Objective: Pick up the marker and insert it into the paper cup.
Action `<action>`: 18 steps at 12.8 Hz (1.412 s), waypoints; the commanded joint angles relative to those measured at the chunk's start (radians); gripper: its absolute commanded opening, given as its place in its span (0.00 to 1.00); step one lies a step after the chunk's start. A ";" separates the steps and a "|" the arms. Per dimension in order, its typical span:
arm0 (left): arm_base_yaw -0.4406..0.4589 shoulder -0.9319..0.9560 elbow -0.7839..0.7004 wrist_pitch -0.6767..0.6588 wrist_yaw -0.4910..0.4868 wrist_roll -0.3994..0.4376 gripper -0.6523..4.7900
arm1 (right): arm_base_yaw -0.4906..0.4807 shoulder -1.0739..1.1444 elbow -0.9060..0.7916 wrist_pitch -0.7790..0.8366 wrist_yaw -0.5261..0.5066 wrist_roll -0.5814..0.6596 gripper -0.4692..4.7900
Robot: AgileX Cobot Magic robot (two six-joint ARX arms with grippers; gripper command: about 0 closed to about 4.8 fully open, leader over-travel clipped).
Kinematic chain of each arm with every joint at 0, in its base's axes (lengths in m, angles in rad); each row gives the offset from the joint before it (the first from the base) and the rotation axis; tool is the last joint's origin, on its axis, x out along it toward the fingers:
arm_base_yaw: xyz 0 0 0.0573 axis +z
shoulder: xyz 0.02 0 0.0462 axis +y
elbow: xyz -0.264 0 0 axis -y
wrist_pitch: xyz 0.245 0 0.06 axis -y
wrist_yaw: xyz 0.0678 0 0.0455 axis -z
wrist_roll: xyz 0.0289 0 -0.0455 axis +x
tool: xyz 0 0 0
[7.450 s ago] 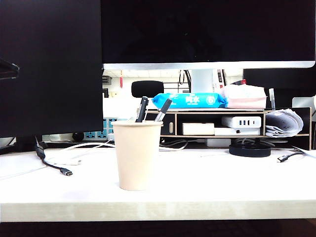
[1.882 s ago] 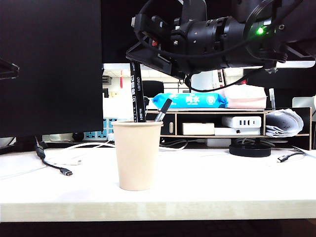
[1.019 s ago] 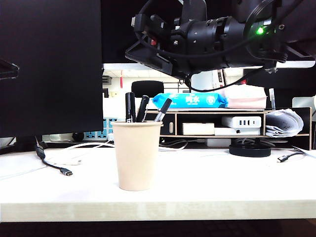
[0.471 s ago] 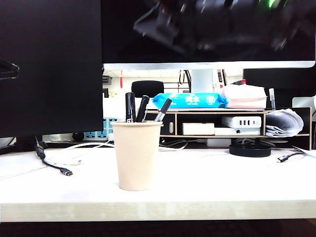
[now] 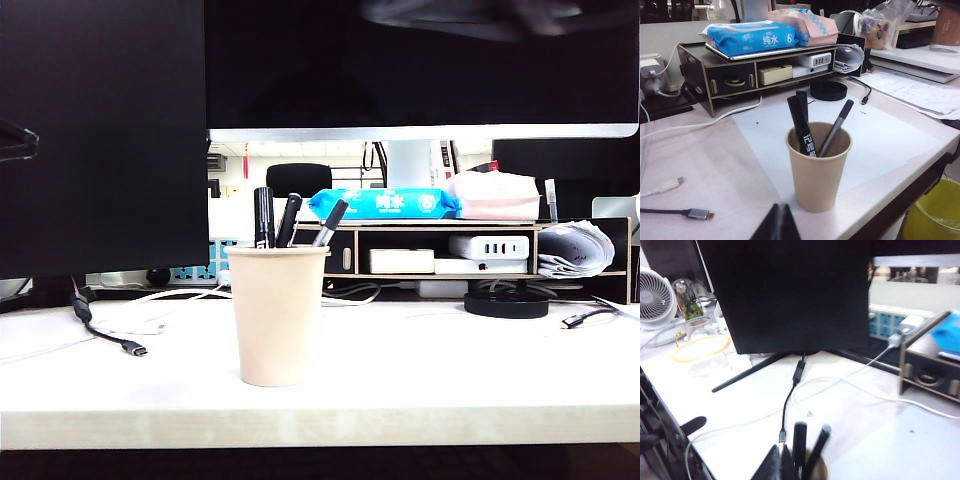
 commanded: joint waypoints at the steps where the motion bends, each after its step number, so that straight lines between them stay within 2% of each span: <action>1: 0.013 0.000 0.001 0.006 0.003 0.004 0.11 | 0.000 -0.237 -0.060 -0.132 0.093 0.002 0.08; 2: 0.018 0.000 0.001 0.006 0.003 0.004 0.11 | 0.000 -0.348 -0.090 -0.197 0.137 0.001 0.08; 4: 0.064 0.000 0.001 0.006 0.003 0.004 0.11 | 0.000 -0.452 -0.128 -0.217 0.156 0.002 0.08; 7: 0.312 0.000 0.001 0.006 0.003 0.004 0.11 | -0.001 -0.499 -0.140 -0.238 0.186 0.001 0.08; 10: 0.515 0.000 0.001 0.006 0.003 0.004 0.11 | -0.001 -0.497 -0.141 -0.259 0.186 0.001 0.08; 12: 0.591 0.000 0.001 0.006 0.003 0.004 0.11 | -0.001 -0.497 -0.141 -0.263 0.186 0.001 0.08; 14: 0.639 0.000 0.001 0.006 0.003 0.004 0.11 | -0.001 -0.497 -0.141 -0.263 0.185 0.001 0.08; 18: 0.644 0.000 0.001 0.006 0.003 0.004 0.11 | -0.002 -0.496 -0.143 -0.268 0.196 -0.022 0.08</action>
